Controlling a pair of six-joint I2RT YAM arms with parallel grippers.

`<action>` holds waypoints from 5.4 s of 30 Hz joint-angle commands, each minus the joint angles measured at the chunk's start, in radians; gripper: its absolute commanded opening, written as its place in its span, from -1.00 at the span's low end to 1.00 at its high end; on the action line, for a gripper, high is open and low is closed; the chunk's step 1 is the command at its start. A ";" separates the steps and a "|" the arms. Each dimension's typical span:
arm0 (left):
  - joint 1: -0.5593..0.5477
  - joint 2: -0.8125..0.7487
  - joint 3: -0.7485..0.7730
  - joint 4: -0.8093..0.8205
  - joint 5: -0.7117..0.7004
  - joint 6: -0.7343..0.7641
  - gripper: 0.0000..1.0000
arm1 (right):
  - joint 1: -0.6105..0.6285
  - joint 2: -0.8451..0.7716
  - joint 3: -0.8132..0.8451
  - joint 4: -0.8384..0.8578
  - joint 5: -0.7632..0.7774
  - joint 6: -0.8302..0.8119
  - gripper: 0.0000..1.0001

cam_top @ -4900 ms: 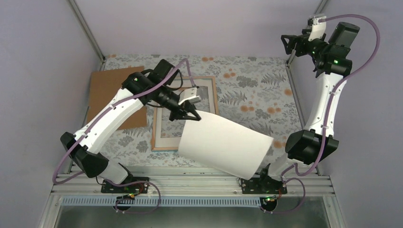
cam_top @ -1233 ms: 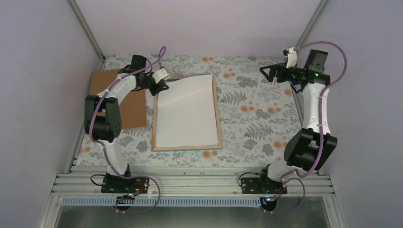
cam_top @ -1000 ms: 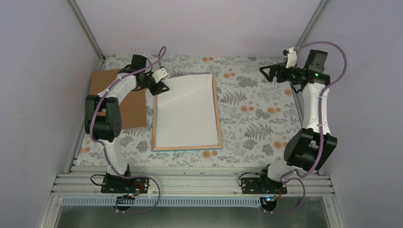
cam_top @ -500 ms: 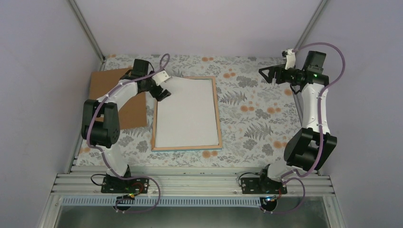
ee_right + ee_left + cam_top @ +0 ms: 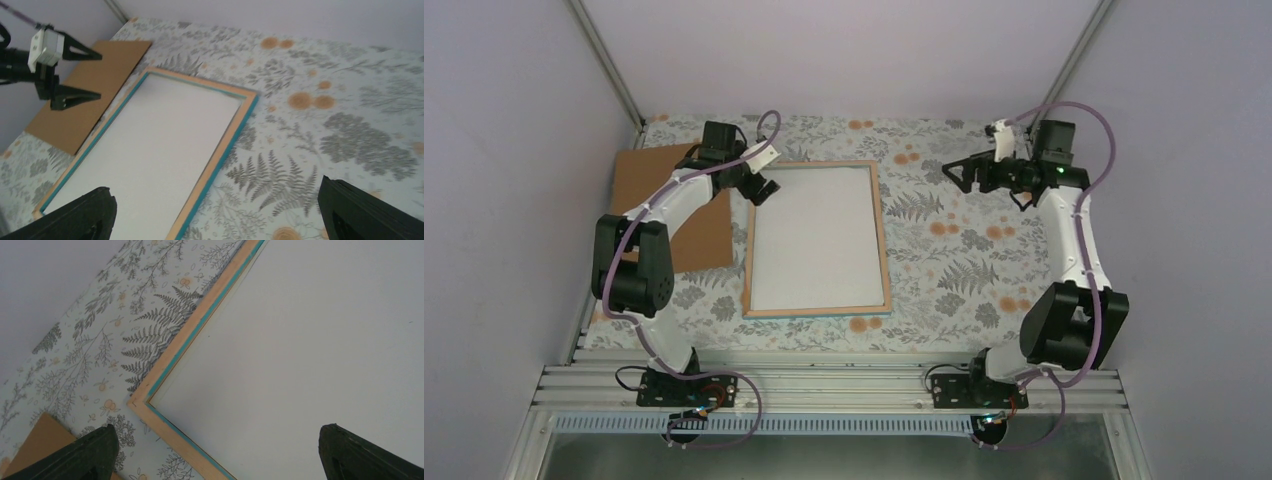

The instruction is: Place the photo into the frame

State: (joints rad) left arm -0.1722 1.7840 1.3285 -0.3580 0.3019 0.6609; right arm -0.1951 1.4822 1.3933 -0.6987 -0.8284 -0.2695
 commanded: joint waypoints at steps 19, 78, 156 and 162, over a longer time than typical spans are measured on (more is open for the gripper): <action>0.255 -0.104 -0.222 -0.235 0.120 0.460 0.77 | 0.248 0.174 -0.117 -0.053 0.013 -0.167 0.99; 0.200 0.001 0.007 -0.214 0.193 0.090 1.00 | 0.220 0.190 -0.054 0.035 -0.077 0.033 1.00; 0.760 0.081 -0.088 -0.123 0.125 -0.021 1.00 | 0.925 0.753 0.351 0.647 0.077 1.001 0.90; 0.788 0.128 -0.078 -0.106 0.117 -0.023 1.00 | 1.001 0.904 0.494 0.622 0.132 1.131 0.88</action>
State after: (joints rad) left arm 0.6025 1.8824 1.2263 -0.4908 0.4191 0.6540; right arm 0.7658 2.3291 1.8000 -0.1078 -0.7475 0.7162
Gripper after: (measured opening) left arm 0.999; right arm 0.940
